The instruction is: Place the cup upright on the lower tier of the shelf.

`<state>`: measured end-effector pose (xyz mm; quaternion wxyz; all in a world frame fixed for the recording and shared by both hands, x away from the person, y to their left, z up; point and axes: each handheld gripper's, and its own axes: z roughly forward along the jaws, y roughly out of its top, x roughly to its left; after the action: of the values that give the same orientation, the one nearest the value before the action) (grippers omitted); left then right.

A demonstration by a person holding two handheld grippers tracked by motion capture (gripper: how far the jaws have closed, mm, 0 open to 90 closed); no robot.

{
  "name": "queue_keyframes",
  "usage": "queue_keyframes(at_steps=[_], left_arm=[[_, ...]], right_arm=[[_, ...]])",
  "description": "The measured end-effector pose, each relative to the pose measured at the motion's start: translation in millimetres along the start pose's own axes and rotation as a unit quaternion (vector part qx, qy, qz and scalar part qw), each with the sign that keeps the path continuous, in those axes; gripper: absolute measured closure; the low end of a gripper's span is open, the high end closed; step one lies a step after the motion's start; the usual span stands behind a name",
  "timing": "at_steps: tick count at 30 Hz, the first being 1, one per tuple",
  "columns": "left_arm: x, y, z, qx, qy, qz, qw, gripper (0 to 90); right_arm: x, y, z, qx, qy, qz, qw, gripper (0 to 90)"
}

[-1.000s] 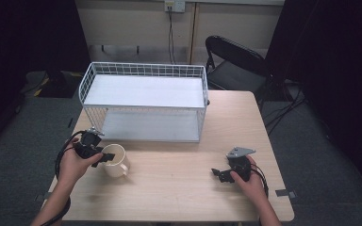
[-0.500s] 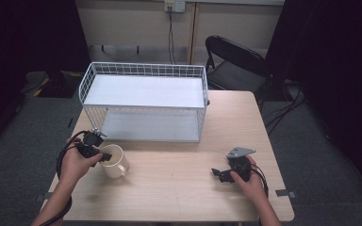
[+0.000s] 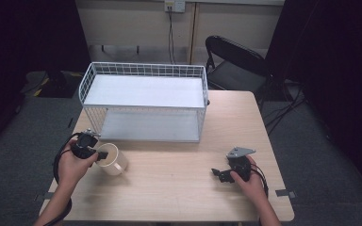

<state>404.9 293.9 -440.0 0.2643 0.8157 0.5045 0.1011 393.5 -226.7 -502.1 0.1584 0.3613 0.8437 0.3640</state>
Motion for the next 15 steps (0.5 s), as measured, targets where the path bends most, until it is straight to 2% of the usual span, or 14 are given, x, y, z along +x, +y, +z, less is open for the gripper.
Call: queue_keyframes(at_steps=[1, 4, 5, 6, 7, 8, 12, 15], left_arm=[[0.1, -0.8, -1.2, -0.012, 0.002, -0.002, 0.9999, 83.3], [-0.3, -0.1, -3.2, -0.02, 0.004, -0.008, 0.9998, 83.4], [-1.0, 1.0, -5.2, -0.037, 0.009, -0.011, 0.9992, 83.4], [-1.0, 1.0, -5.2, -0.037, 0.009, -0.011, 0.9992, 83.4], [-1.9, 2.5, -7.2, -0.056, 0.011, -0.017, 0.9982, 83.4], [-2.5, 3.4, -7.7, -0.065, 0.009, -0.022, 0.9976, 83.4], [-3.7, 6.2, -9.1, -0.081, 0.014, -0.024, 0.9963, 83.5], [-5.6, 9.3, -8.7, -0.101, 0.019, -0.022, 0.9945, 83.5]], right_arm=[[0.0, 0.0, 0.0, 0.0, 0.0, 0.0, 1.0, 10.2], [0.0, 0.0, 0.0, 0.0, 0.0, 0.0, 1.0, 10.2], [0.0, 0.0, 0.0, 0.0, 0.0, 0.0, 1.0, 10.2], [0.0, 0.0, 0.0, 0.0, 0.0, 0.0, 1.0, 10.2], [0.0, 0.0, 0.0, 0.0, 0.0, 0.0, 1.0, 10.2], [0.0, 0.0, 0.0, 0.0, 0.0, 0.0, 1.0, 10.2], [0.0, 0.0, 0.0, 0.0, 0.0, 0.0, 1.0, 10.2], [0.0, 0.0, 0.0, 0.0, 0.0, 0.0, 1.0, 10.2]])
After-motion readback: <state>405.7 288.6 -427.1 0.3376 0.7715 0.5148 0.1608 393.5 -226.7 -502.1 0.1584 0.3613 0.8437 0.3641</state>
